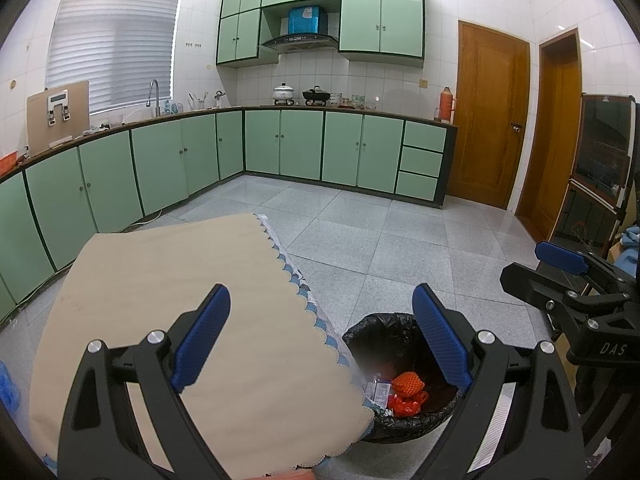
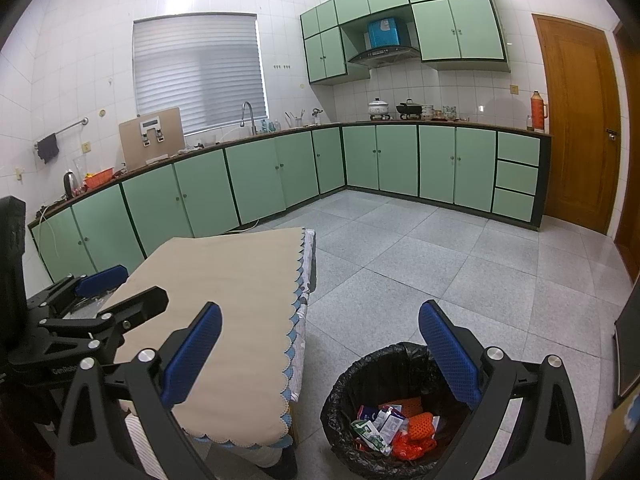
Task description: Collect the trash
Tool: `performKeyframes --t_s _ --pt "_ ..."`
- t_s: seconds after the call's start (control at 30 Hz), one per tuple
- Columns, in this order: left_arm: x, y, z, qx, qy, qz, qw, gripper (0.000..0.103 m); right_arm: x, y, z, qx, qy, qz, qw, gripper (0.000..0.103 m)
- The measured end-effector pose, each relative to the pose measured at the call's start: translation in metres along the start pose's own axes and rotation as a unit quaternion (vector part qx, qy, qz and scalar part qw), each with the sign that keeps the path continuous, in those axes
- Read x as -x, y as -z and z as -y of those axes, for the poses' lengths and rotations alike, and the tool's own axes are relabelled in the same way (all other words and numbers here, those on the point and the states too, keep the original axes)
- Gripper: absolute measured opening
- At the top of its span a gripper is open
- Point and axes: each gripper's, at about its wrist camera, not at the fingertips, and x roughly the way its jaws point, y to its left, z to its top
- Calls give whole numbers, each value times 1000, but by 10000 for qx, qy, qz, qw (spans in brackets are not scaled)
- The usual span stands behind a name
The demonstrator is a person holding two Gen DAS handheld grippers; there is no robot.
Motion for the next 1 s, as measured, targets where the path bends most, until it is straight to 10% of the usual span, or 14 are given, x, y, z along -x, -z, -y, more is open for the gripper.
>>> performKeyframes --t_s 1.0 --pt "0 0 -2 3 3 -20 10000 89 2 -1 -1 7 -4 5 10000 97"
